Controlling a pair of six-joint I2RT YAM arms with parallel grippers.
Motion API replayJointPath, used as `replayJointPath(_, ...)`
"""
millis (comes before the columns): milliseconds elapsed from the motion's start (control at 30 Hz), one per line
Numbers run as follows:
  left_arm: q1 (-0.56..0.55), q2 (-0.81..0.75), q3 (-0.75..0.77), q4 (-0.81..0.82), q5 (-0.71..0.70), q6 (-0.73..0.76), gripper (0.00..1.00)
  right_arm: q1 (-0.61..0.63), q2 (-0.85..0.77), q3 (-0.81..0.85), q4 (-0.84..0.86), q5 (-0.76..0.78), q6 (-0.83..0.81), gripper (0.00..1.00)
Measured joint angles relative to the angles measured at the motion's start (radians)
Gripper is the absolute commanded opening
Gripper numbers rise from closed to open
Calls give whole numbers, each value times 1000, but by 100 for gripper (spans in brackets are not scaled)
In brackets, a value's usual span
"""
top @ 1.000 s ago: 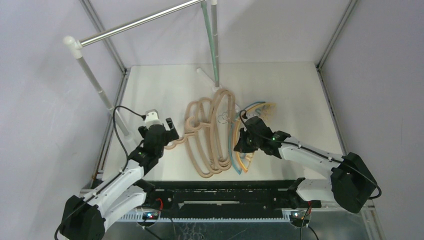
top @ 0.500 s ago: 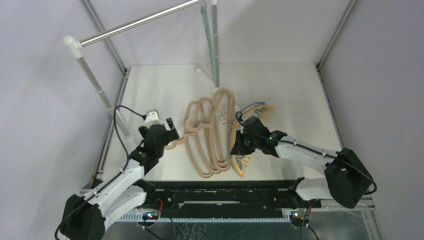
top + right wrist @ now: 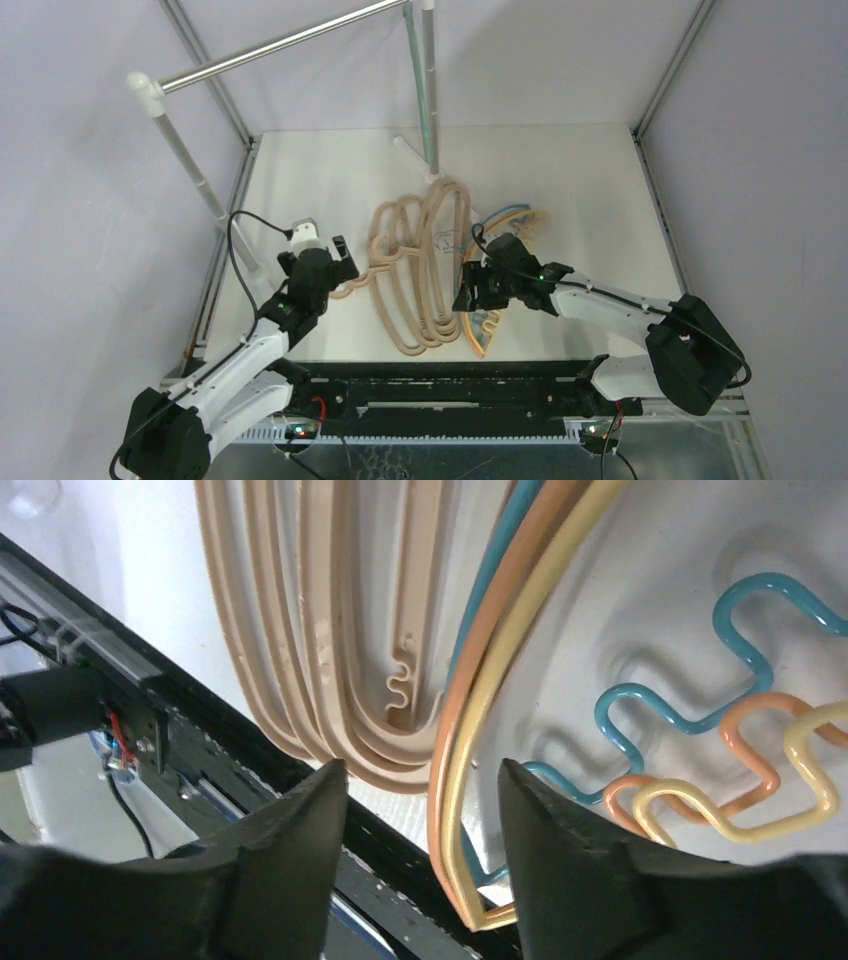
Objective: Organize the hangers
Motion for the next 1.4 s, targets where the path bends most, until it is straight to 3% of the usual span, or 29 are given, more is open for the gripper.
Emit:
replayJointPath(200,0,0,0,0,0,0,100,-26,5,-5,43,-26,2,71)
replayJointPath(500,0,0,0,0,0,0,100,-76,64,-39,119,-69,22,55)
replayJointPath(933,0,-2,0,0,0,1,99,-196,163,-101,356,-193,98,49)
replayJointPath(1000,0,1,0,0,0,1,100,-195,190,-101,398,-220,117,44)
replayJointPath(1133,0,4,0,0,0,1,99,-193,221,-101,450,-255,139,14)
replayJointPath(1200,0,4,0,0,0,2,99,-194,229,-101,459,-264,150,6)
replayJointPath(1300,0,4,0,0,0,2,99,-200,228,-109,460,-265,166,3)
replayJointPath(1400,0,5,0,0,0,2,99,-200,205,-111,435,-250,158,11)
